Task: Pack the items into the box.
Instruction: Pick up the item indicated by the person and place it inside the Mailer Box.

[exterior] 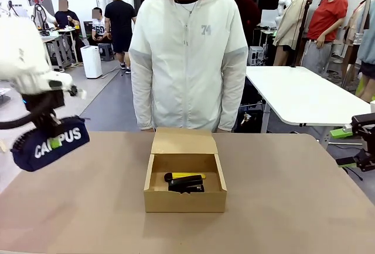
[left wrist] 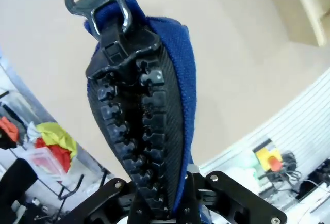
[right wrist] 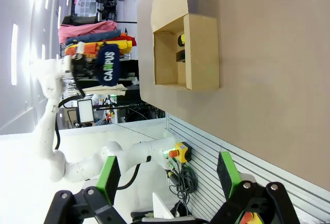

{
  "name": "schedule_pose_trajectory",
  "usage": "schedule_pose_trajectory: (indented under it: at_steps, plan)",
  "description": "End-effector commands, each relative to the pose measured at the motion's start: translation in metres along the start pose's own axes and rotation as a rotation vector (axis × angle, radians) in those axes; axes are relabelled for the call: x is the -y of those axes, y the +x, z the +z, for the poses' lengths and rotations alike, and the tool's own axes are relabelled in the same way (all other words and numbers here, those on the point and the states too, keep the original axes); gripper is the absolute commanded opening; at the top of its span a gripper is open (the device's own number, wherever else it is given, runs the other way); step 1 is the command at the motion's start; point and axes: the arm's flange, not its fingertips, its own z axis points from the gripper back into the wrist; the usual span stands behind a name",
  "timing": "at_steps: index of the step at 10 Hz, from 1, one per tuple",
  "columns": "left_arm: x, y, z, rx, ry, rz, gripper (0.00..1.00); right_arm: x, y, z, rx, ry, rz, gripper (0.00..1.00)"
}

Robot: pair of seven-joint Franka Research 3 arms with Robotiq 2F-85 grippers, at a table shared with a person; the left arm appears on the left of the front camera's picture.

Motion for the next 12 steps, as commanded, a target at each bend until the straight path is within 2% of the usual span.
schedule_pose_trajectory:
  at_steps: [1,2,7,8,9,10,12]
  plan:
    - [0.012,-0.029,0.008,0.052,-0.012,0.015,0.0,-0.003,0.0,0.004,-0.01,-0.004,0.001,1.0]
    - [0.0,0.0,0.0,0.0,0.0,0.0,0.0,-0.003,0.0,0.004,-0.01,-0.004,0.001,1.0]
    - [0.0,0.0,0.0,0.0,0.0,0.0,0.0,-0.003,0.0,0.004,-0.01,-0.004,0.001,1.0]
    - [0.002,0.001,-0.011,-0.007,-0.015,-0.005,0.0,-0.003,0.0,0.004,-0.01,-0.004,0.001,1.0]
    - [0.017,0.018,-0.007,-0.011,0.017,0.057,0.0,-0.003,0.0,0.004,-0.01,-0.004,0.001,1.0]
    - [0.048,0.041,0.001,0.028,0.074,-0.011,0.0,-0.003,0.0,0.004,-0.01,-0.004,0.001,1.0]
    - [0.113,0.102,0.01,0.053,0.125,-0.287,0.0,-0.003,0.0,0.004,-0.01,-0.004,0.001,1.0]
